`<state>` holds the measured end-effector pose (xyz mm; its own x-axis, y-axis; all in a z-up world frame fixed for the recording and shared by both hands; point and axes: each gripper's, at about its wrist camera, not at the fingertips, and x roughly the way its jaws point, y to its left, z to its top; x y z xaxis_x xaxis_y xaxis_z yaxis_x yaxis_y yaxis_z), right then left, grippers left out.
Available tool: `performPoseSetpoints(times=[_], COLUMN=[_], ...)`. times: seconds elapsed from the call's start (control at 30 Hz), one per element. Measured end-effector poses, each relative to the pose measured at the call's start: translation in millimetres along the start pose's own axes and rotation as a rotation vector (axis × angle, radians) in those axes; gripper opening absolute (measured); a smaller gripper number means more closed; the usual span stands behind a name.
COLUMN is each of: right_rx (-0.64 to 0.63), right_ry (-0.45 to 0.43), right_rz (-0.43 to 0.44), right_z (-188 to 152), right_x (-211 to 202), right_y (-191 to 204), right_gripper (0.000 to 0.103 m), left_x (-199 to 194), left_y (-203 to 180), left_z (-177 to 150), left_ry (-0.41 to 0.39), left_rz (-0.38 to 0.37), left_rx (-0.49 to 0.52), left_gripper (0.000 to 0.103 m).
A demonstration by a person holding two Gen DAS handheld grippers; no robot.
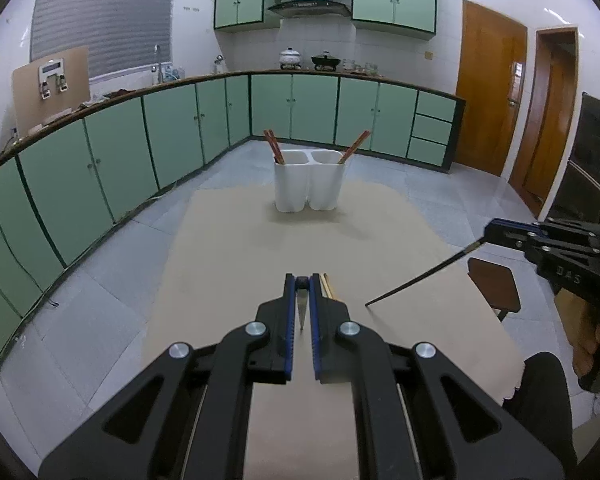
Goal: Organize utensils
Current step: 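Lift and carry both black chopsticks to the white holder with both tools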
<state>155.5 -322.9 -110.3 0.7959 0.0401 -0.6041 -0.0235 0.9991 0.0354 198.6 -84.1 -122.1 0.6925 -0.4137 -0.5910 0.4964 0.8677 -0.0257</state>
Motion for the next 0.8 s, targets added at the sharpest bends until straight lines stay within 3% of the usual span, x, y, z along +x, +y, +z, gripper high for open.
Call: performPoseSetpoints(times=[0.27,0.8], right_rx=[-0.056,-0.051], right_ry=[0.050,0.144], right_rz=[0.029,0.081], right_z=[32,88], right_x=[19,46], right_y=[-1,-15], right_gripper=[0.006,0.006], left_x=[11,42], left_y=[3,29], left_z=[24,77], left_ry=[0.040,0.128], left_rz=[-0.034,-0.101], left_rx=[0.042,0.007], left_gripper=[0.006,0.006])
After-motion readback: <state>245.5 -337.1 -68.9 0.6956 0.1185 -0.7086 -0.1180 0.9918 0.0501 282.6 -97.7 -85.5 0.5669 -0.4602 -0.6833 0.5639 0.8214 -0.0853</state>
